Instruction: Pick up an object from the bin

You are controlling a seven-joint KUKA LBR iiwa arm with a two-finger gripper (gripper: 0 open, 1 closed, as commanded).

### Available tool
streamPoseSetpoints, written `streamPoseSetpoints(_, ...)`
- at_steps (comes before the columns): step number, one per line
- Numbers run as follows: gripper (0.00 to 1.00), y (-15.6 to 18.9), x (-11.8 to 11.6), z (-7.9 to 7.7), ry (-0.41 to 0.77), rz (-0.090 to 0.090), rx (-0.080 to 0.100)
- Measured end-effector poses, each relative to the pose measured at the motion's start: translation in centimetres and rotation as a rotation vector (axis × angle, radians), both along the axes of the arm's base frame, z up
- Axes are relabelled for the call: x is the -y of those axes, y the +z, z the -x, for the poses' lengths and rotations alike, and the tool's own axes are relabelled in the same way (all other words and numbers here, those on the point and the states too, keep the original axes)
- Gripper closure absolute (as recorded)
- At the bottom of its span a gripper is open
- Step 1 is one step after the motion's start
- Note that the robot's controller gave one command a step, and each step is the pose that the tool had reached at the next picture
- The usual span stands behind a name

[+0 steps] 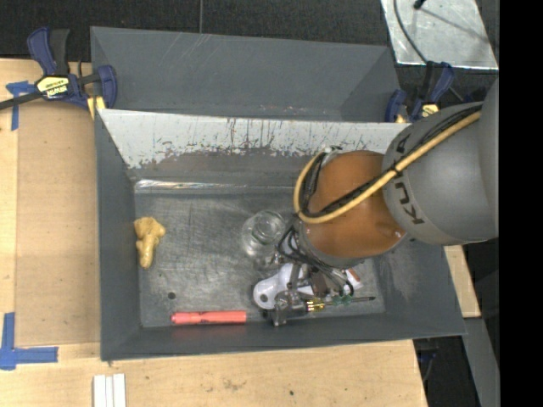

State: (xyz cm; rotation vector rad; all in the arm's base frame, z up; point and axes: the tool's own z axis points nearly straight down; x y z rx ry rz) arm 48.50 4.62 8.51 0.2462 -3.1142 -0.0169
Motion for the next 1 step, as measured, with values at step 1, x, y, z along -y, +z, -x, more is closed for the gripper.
streamPoseSetpoints(1, 1.0, 0.45, -0.03, 0.04, 0.001, 0.001, 0.003)
